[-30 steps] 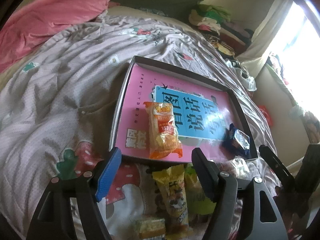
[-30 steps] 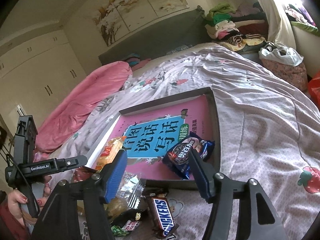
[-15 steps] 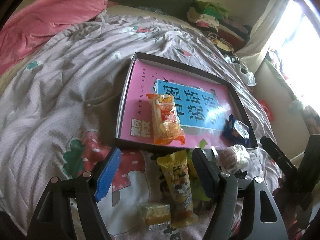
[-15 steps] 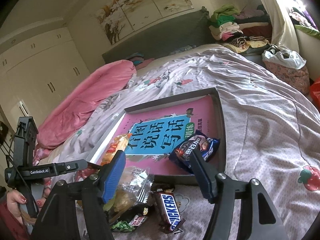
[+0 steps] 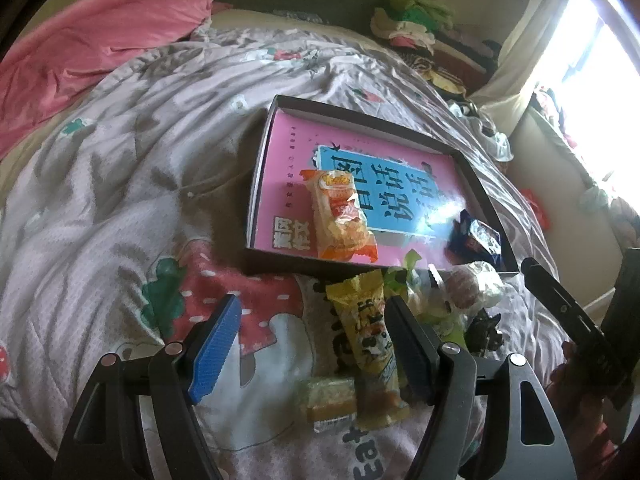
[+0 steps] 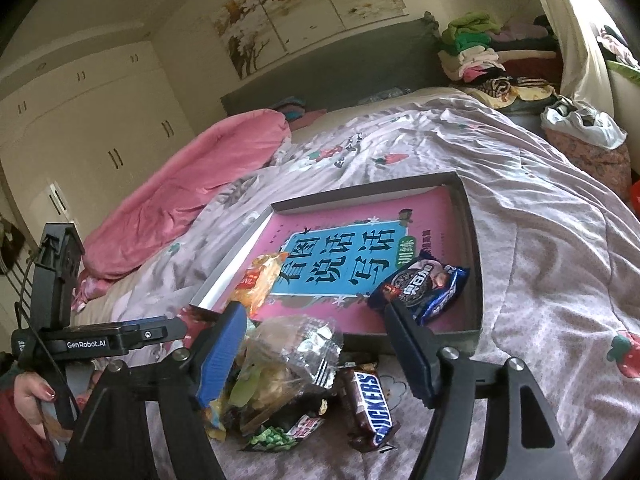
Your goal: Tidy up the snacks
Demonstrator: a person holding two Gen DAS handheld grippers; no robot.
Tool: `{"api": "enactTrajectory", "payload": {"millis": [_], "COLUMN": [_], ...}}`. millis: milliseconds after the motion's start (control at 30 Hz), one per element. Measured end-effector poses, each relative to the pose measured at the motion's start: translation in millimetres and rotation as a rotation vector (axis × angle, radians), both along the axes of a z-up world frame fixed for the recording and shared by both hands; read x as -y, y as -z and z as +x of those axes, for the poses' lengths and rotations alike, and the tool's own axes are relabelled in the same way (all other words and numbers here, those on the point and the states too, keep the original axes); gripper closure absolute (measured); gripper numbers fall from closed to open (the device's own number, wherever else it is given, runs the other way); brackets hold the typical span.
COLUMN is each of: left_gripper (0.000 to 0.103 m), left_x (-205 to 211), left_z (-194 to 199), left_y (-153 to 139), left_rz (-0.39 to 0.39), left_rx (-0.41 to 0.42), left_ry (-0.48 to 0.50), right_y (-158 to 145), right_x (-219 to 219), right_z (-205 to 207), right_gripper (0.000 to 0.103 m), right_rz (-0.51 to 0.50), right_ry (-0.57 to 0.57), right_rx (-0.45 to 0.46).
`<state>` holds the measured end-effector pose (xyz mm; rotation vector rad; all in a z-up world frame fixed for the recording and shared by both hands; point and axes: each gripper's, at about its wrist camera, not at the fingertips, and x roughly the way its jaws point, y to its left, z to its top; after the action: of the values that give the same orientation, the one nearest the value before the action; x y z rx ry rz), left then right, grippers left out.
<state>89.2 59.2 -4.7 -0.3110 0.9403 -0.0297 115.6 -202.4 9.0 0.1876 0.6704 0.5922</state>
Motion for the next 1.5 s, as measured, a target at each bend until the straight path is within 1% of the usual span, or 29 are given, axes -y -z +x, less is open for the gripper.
{"api": "enactTrajectory", "payload": {"millis": [333, 733, 967, 1333, 1500], "left_gripper": [0.028, 0.028, 0.028, 0.028, 0.028], "left_x": [-1, 5, 9, 19, 24], "left_z": [-8, -20, -23, -30, -33], "left_y": [2, 11, 12, 31, 37], "left_rz": [0.009, 0.039, 0.060, 0.097, 0.120], "left_rx": [-0.006, -0.039, -0.044, -0.103, -0.110], "left_ry": [0.009, 0.040, 0.056, 0.087, 0.086], "right_y": [0, 5, 9, 15, 18], "right_x": [-7, -18, -22, -34, -40], "right_z": [-5, -10, -10, -4, 1], "right_gripper": [0.032, 0.031, 0.030, 0.027, 0.027], "right_rz": [-0.015, -0.045, -0.065, -0.120, -0.147], "right_ry": [-0.009, -0.028, -0.028, -0.017, -0.014], "right_rx": [-0.001, -0.018, -0.030, -0.023, -0.015]}}
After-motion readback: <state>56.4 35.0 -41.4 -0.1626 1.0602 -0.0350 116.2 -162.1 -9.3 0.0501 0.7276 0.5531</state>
